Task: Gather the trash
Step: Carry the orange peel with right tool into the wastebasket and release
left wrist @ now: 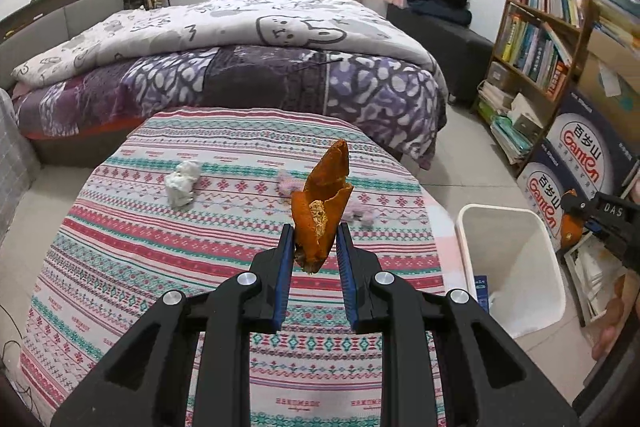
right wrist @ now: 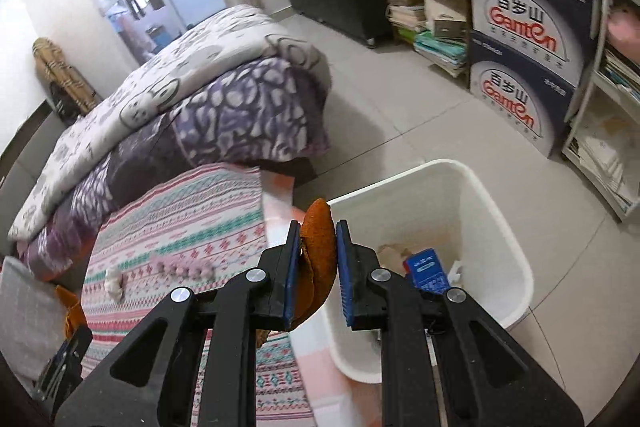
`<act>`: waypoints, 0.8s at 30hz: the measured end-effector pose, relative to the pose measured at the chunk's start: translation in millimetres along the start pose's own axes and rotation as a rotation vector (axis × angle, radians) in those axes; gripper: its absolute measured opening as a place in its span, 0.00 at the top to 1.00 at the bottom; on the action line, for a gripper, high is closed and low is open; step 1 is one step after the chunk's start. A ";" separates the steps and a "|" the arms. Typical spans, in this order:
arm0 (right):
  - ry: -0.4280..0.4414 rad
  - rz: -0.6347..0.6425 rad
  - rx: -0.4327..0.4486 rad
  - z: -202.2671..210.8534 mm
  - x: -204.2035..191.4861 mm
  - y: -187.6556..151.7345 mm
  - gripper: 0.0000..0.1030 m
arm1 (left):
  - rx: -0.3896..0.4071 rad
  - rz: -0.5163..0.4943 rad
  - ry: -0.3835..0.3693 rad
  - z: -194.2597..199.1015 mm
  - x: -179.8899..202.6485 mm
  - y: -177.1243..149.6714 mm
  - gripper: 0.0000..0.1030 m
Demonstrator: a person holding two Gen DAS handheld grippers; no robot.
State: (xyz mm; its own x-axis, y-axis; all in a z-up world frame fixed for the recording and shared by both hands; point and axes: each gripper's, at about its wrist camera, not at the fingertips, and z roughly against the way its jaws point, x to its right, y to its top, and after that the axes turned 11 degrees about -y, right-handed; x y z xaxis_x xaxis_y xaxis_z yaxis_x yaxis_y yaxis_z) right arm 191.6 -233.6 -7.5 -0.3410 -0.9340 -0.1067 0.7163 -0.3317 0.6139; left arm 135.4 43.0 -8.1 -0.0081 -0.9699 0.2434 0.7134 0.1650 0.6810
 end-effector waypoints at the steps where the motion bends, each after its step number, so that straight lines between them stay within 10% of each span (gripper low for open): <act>1: -0.005 -0.008 0.001 -0.4 4.1 1.5 0.84 | -0.002 -0.004 -0.004 -1.6 3.3 -0.2 0.78; 18: -0.121 -0.160 -0.021 -21.0 76.5 22.5 0.82 | -0.017 -0.050 -0.052 -16.0 37.7 -5.1 0.78; 24: -0.155 -0.195 -0.034 -19.9 96.5 27.1 0.63 | -0.036 -0.073 -0.068 -26.0 54.1 -10.7 0.78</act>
State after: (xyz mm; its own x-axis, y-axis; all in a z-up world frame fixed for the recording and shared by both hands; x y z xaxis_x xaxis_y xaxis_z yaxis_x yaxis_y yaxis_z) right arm 190.2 -335.4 -16.8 -0.5623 -0.8212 -0.0976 0.6472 -0.5105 0.5661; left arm 145.6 -15.9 -20.1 -0.1077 -0.9645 0.2409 0.7337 0.0864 0.6739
